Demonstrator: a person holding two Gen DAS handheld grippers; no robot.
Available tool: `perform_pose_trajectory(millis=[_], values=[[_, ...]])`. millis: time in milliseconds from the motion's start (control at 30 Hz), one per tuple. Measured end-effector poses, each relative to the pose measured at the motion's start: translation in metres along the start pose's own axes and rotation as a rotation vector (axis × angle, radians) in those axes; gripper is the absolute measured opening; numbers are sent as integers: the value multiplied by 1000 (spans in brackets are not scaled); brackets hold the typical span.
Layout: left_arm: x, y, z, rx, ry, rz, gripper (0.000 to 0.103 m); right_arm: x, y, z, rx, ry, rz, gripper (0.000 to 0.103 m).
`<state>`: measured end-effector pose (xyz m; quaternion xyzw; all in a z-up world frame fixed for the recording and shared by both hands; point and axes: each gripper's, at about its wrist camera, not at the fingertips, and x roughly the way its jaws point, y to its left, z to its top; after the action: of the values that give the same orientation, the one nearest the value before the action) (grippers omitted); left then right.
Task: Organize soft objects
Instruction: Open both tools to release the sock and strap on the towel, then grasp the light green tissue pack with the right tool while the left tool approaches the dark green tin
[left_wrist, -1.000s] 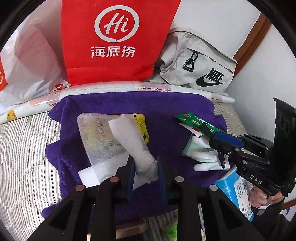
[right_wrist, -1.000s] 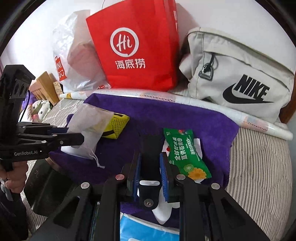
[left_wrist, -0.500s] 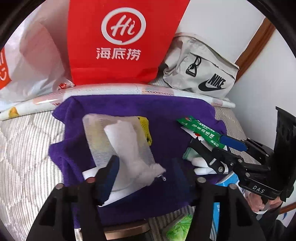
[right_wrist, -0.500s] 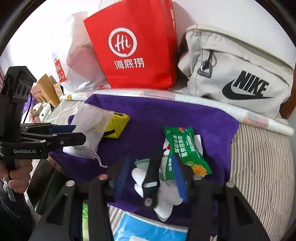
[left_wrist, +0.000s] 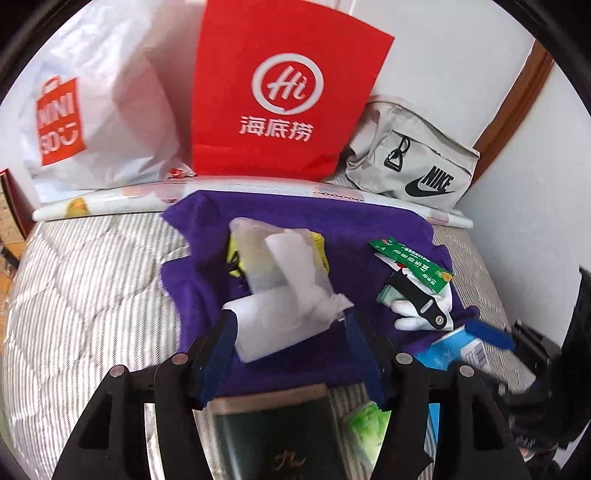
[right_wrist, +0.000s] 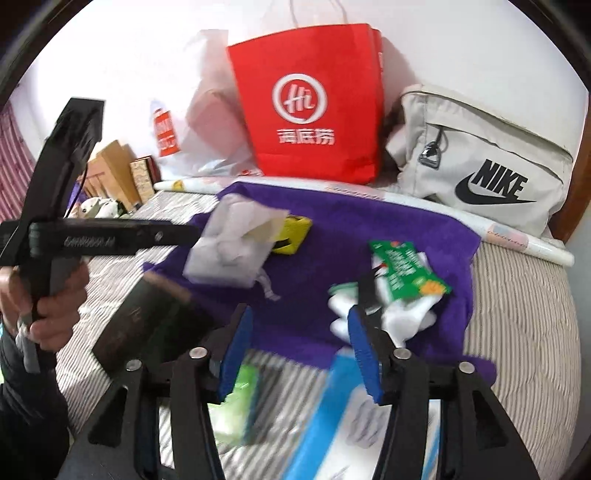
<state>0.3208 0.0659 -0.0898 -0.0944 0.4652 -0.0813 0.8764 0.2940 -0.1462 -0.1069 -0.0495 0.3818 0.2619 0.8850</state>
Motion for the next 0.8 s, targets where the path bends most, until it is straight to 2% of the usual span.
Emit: perform_pose_trajectory(millis=[167,400,733,800], values=[[-16,9,-12,-11,-21,5,59,1,26,-20,-17,29,-3,60],[-30,24,-25,-19,-37,-7,59,24,52,-39,-12,101,3,60],[-41,45,-31,-36,-68,-31,60,58,70,-52,-78,183,-134,61],[-40,48,-32,-41,-65,-32,60,62,74,-54,-101,196,-153,64]])
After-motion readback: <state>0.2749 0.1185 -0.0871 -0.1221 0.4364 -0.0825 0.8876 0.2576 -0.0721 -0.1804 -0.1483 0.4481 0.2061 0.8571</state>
